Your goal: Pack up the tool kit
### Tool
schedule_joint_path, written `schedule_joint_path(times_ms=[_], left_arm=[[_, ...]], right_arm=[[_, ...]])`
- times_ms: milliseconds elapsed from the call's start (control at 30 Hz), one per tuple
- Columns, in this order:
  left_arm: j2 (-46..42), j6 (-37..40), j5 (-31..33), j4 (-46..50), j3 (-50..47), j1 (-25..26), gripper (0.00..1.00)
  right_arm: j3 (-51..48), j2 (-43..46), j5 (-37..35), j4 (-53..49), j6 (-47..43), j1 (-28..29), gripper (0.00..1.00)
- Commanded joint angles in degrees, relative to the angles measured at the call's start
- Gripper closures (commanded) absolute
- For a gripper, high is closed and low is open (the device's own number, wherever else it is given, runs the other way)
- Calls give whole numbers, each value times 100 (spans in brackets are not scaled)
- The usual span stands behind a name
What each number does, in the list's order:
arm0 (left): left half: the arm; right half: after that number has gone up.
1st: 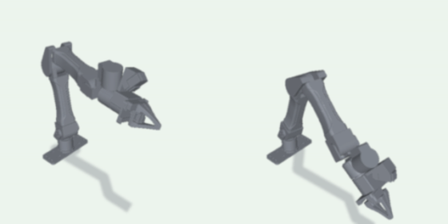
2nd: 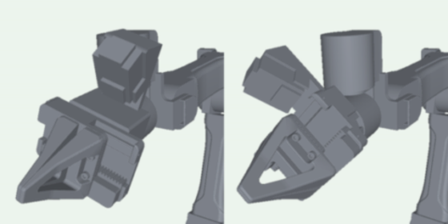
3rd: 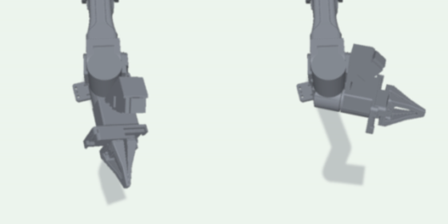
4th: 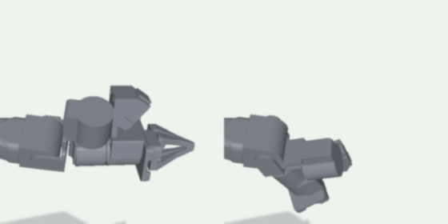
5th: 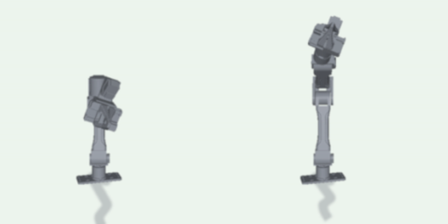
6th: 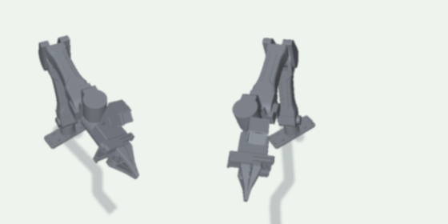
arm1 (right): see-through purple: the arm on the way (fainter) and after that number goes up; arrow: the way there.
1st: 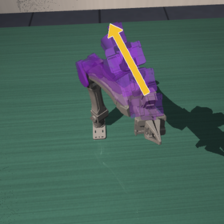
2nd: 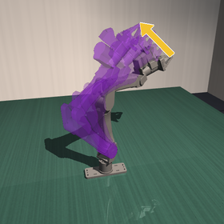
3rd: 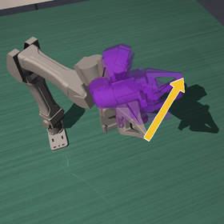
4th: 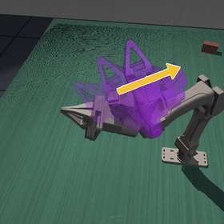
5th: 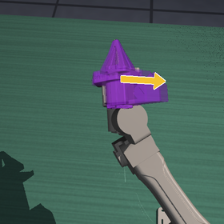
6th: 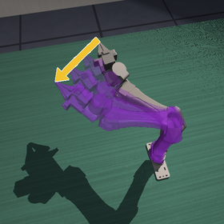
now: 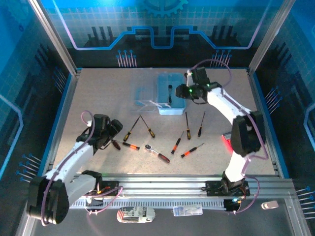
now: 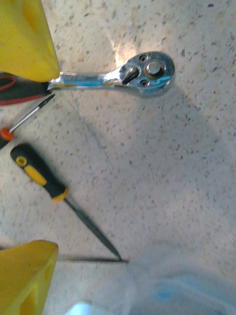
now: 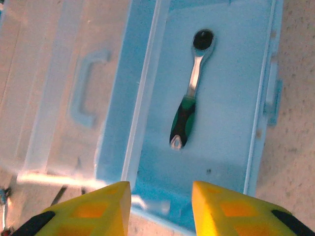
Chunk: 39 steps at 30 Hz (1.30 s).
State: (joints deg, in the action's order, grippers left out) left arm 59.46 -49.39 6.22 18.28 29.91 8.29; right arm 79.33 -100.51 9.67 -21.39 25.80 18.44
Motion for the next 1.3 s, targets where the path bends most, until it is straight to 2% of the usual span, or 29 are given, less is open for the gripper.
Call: schedule_joint_path(times_ms=[0, 67, 167, 300, 500, 700, 900, 1100, 1200, 1267], left_arm=[[431, 398, -51, 239, 312, -132, 23], [780, 428, -8, 264, 437, -213, 31], [1238, 470, 69, 255, 645, -328, 42], [1687, 413, 680, 543, 1013, -391, 53], [2171, 344, 1060, 958, 1426, -433, 54], [2250, 375, 1021, 1144, 1416, -434, 52], [2298, 354, 725, 1149, 1244, -368, 52], [2512, 267, 514, 951, 1155, -222, 59], [2578, 205, 600, 972, 1173, -111, 61], [2590, 179, 664, 978, 1130, -86, 65]], right_arm=[[-1333, 831, 243, 1535, 197, 109, 61], [-2098, 1198, 165, 2155, 320, 185, 63], [-2645, 1395, 39, 2557, 340, 312, 65], [-3198, 1494, 60, 3022, 514, 415, 67], [-3471, 1578, 117, 3133, 575, 563, 67], [-3435, 1371, 132, 3134, 593, 593, 67], [-3428, 1253, 70, 3132, 612, 591, 68], [-3411, 1182, 107, 3142, 654, 591, 69], [-3424, 1200, 71, 3141, 654, 591, 69], [-3424, 1207, 87, 3141, 663, 595, 69]])
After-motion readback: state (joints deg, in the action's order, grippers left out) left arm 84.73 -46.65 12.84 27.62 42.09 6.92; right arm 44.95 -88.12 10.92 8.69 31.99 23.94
